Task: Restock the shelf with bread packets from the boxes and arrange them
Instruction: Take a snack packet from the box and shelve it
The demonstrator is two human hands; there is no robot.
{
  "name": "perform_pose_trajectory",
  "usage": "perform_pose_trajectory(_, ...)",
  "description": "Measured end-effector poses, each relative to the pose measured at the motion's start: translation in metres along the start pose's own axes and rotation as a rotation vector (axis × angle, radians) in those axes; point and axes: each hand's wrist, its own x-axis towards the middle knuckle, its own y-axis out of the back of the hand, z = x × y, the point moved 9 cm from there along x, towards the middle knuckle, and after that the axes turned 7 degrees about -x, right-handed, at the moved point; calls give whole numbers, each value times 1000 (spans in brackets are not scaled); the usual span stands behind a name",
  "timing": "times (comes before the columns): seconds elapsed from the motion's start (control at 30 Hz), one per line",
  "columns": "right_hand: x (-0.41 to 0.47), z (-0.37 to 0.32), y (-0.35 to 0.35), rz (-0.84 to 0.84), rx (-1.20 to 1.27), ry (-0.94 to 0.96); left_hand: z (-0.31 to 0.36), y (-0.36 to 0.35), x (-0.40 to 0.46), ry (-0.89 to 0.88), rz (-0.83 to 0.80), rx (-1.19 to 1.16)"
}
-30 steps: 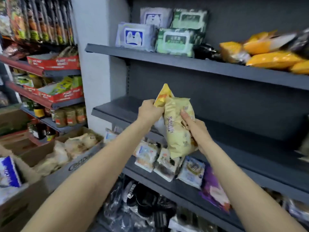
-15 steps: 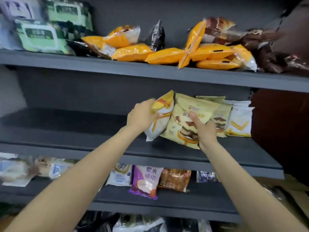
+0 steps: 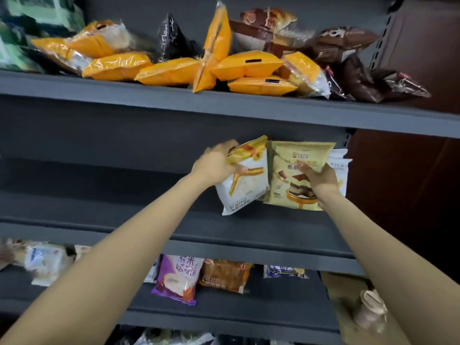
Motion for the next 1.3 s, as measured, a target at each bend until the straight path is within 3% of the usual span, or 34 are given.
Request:
perform_pose_trajectory(0.27,34,54,-3,-148,-247,22,12,-39,11,172,-3,-28)
perform_pose_trajectory(0.5,41,37,-7,-159,-109,175,42,-62,12,141,-68,-121)
perform_pose_trajectory(0.67,39,55,-12,-217,-166,27,47,-71,14,177,-77,-148)
perform_pose_trajectory(0.8,28,51,52,2,156,37,53,-82,14,224,33,-429)
perform_pose_trajectory(0.83,23,52,63,-33,246,33,51,-87,16,255,87,-547)
perform_pose_trajectory(0.97,-7,40,60,-520,449,-12,52,-142,26,395,195,-992)
perform_pose_trajectory(1.03,1,29,79,-469,420,67,61,-172,34,424,166,-1030)
perform_pose_trajectory(1.1,22,21,112,-323,305,164,71,-182,46,335,166,-750)
perform_pose_trajectory(1.2,49,5,152,-220,-117,340,95,-163,52,92,306,9)
perform_pose_trajectory(1.3,63,-15,163,-231,-530,458,111,-170,55,-72,199,432)
